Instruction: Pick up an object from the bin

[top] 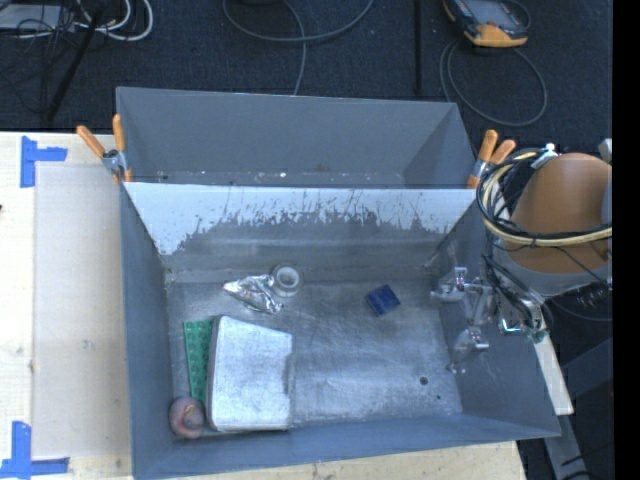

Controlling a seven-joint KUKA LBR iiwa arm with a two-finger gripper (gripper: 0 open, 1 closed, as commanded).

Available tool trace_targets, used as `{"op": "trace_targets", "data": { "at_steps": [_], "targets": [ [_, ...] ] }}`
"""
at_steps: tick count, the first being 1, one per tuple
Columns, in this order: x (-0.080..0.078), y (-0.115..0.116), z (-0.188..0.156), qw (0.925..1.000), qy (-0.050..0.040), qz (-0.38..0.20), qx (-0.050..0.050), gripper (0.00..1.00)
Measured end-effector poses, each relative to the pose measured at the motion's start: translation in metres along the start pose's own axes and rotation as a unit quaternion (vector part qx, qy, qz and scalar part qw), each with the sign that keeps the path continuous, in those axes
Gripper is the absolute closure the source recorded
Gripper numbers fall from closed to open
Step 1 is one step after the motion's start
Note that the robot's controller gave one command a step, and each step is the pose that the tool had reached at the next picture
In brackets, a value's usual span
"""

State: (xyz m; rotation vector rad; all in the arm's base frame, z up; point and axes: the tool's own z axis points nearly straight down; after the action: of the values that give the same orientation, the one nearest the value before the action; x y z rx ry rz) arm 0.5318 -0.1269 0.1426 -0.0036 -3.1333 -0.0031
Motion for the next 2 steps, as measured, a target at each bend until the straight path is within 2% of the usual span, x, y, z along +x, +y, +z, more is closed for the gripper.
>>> {"op": "trace_targets", "data": {
  "at_steps": [1,2],
  "targets": [
    [-0.088,0.061,0.016,0.9700,-0.0048,0.243,-0.001,0.00],
    [-0.067,0.075,0.066,0.9908,-0.0033,0.136,0.000,0.00]
  ]
}}
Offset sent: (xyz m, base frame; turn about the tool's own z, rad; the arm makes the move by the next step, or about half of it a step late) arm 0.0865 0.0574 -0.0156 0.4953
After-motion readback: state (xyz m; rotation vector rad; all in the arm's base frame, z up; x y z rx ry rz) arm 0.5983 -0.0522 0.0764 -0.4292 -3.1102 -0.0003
